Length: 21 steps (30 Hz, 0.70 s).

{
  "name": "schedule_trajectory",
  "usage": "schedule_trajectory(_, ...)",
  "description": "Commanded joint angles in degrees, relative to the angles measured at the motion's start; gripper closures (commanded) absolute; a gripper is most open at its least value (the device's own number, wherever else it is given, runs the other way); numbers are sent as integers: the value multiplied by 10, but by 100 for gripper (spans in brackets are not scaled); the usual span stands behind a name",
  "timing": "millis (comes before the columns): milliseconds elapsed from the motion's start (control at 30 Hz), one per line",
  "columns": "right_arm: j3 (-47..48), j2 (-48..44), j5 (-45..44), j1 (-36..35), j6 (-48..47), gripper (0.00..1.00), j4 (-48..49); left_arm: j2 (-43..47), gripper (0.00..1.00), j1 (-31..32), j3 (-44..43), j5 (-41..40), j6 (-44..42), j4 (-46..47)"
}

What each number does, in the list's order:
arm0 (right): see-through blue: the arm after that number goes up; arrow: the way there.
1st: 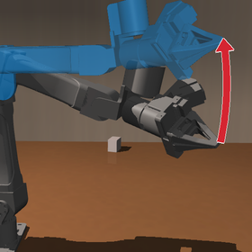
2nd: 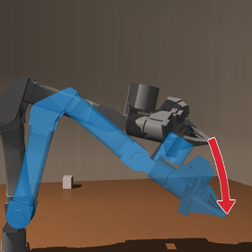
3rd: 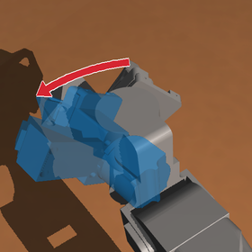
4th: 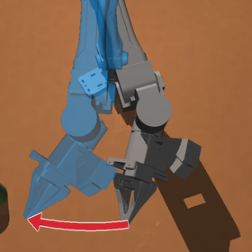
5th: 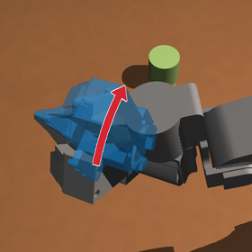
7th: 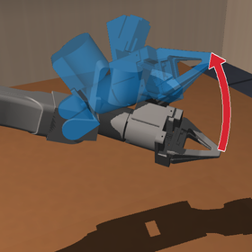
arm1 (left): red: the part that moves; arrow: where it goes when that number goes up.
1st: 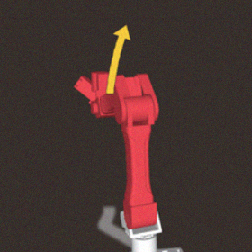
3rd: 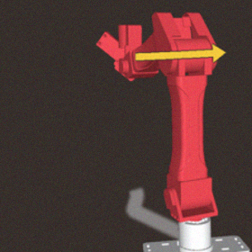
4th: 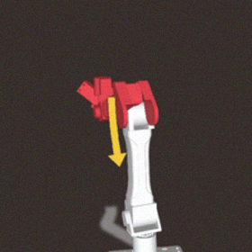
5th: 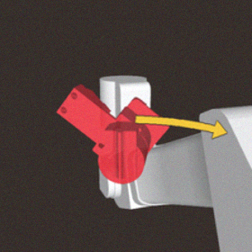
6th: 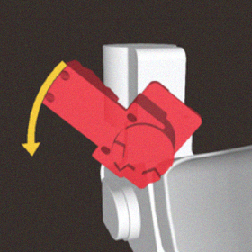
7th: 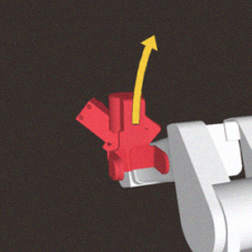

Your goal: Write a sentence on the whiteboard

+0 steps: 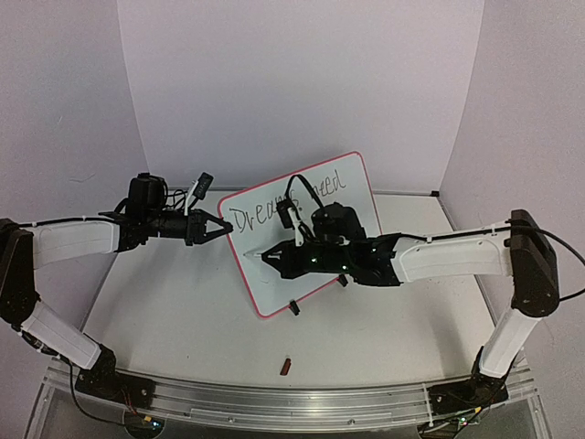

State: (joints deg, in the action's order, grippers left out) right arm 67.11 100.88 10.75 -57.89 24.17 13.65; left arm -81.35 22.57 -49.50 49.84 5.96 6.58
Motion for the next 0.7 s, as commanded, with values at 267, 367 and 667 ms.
schedule_trajectory(267, -20, -13, -40, -3, 21, 100, -10, 5, 100, 14, 3, -28, -65, -30)
schedule_trajectory(367, -29, -17, -42, -3, 25, 100, -13, 7, 100, 13, 3, -29, -64, -30)
schedule_trajectory(667, -43, -46, -29, -2, 22, 100, -12, 9, 100, 14, 4, -29, -65, -31)
